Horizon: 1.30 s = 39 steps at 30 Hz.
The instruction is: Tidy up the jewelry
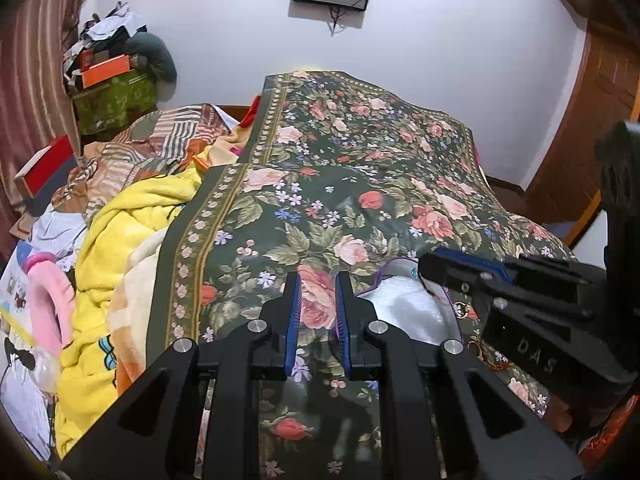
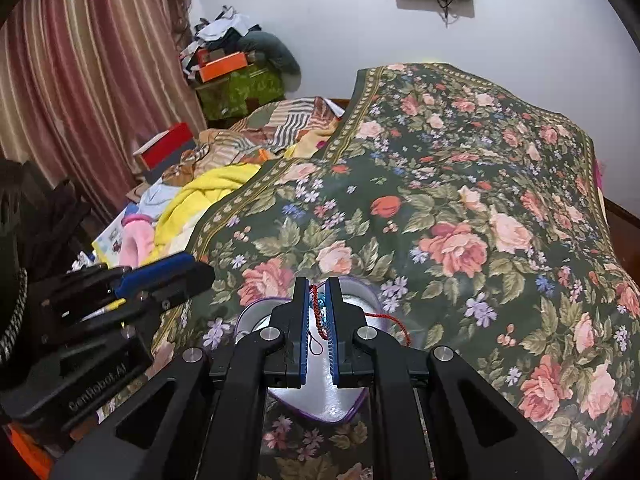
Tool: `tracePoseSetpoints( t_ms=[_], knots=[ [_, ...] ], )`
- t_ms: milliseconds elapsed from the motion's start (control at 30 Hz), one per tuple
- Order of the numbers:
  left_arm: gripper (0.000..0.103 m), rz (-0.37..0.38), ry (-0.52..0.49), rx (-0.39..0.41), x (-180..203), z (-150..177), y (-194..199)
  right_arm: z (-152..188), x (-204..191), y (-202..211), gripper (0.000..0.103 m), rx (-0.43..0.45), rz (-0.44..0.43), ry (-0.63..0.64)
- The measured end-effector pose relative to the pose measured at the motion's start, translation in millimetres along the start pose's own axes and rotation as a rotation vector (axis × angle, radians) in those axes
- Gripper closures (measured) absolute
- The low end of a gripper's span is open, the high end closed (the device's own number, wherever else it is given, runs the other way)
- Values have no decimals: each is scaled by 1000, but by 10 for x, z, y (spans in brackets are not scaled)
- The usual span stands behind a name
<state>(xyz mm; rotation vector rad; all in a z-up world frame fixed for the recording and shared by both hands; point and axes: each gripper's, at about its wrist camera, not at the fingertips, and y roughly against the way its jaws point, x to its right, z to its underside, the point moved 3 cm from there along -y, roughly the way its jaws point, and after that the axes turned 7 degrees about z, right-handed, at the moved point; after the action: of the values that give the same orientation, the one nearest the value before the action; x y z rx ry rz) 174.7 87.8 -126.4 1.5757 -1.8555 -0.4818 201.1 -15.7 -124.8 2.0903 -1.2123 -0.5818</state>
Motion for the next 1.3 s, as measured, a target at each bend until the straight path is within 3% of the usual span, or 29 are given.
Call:
tracePoseSetpoints(
  t_ms=[133, 200, 267, 333, 867, 1167, 1300],
  knots=[
    [89, -3, 1, -3, 11, 9, 12, 47, -8, -63, 95, -57, -15, 2],
    [86, -8, -8, -3, 44, 15, 31, 65, 7, -79, 88, -84, -22, -10],
    [81, -8, -18, 1, 77, 16, 50, 73, 31, -54, 72, -89, -26, -27],
    [77, -8, -29, 9, 121, 12, 89, 69, 61, 14, 66, -72, -18, -39],
    [62, 14, -103, 63, 562, -33, 498, 164, 640, 816, 64, 49, 165, -88],
    [61, 62, -155, 15, 935, 131, 507, 479, 944, 1061, 64, 29, 230, -116],
    [60, 70, -194, -42, 1079, 294, 409, 660, 1015, 1052, 64, -9, 242, -125]
  ],
)
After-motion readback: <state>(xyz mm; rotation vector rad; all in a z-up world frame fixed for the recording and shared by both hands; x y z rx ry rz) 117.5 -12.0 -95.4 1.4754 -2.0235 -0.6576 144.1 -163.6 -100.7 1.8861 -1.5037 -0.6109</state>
